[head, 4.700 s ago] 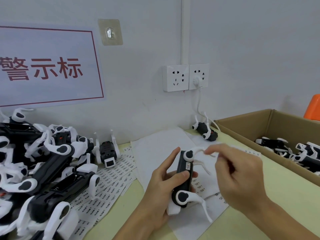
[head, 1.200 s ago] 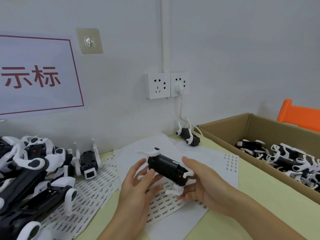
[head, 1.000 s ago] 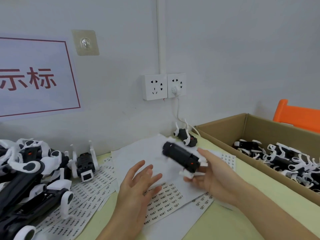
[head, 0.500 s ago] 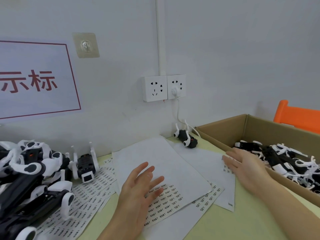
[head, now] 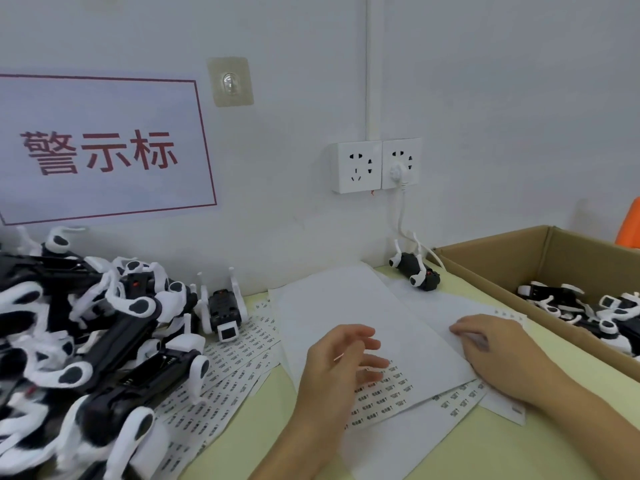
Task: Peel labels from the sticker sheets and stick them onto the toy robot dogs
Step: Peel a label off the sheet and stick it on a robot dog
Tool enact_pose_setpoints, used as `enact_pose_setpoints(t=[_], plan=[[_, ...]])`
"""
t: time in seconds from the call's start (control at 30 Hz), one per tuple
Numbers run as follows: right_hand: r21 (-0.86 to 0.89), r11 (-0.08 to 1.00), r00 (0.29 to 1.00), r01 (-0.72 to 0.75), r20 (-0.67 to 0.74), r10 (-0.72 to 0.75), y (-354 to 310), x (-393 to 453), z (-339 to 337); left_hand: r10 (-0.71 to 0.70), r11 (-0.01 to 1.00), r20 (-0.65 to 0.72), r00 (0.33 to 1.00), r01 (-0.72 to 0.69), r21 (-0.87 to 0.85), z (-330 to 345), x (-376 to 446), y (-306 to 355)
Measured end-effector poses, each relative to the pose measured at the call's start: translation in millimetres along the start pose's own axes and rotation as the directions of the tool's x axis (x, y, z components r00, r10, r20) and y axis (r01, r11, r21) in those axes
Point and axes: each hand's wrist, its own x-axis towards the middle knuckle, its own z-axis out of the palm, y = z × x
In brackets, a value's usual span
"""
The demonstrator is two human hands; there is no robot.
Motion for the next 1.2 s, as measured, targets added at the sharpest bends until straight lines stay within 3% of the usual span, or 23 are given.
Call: enact_pose_setpoints(t=[0.17,0.4,0.53,0.63,0.73,0.83,0.93,1.0,1.03,1.13,1.2], plan=[[-0.048,0.998,0.999,0.036,0.014,-0.036,0.2,-0.6,-1.8,0.173,0.984,-0.279,0.945,-0.158,0.076,-16.2,10.9,8.2],[-0.032,0.998,0.999,0.048,-0.005,-0.048,1.8,0.2,1.4,0.165,0.982,-0.609,0.776,-0.187,0.027,-67.0,36.0,33.6],[-0.024,0.999,0.999,0.033,-0.007,-0.033,1.9,0.7,1.6,0.143,0.989,-0.564,0.813,-0.099,0.108,-73.4,40.3,46.5],[-0.048,0.998,0.999,0.046,0.015,-0.046,0.6,0.4,2.0,-0.025,0.990,-0.493,0.870,-0.046,-0.131,-61.4,38.3,53.8],[0.014,0.998,0.997,0.067,-0.033,-0.067,-10.6,-2.8,0.6,-0.214,0.914,-0.385,0.898,0.045,-0.403,-40.7,30.9,56.7],[0.169,0.969,0.983,0.179,-0.060,-0.171,-34.5,-12.7,-4.4,-0.257,0.901,-0.310,0.915,0.110,-0.420,-21.4,20.9,50.2],[0.230,0.929,0.944,0.291,0.088,-0.318,-54.7,-19.6,-2.0,-0.165,0.959,-0.318,0.934,0.076,-0.274,-15.5,19.2,42.8],[0.122,0.936,0.914,0.331,0.203,-0.350,-59.4,-21.1,4.6,0.030,1.000,-0.386,0.922,-0.024,0.020,-24.9,22.9,37.9],[0.085,0.940,0.908,0.330,0.243,-0.341,-59.6,-21.6,7.3,0.168,0.967,-0.387,0.906,-0.076,0.243,-32.7,24.8,34.5],[0.049,0.956,0.909,0.291,0.299,-0.291,-56.0,-23.1,10.3,0.484,0.614,-0.291,0.825,-0.084,0.785,-62.5,30.3,17.4],[0.056,0.962,0.911,0.269,0.309,-0.273,-54.8,-23.5,9.6,0.491,0.455,-0.287,0.822,0.038,0.890,-82.2,34.6,5.9]])
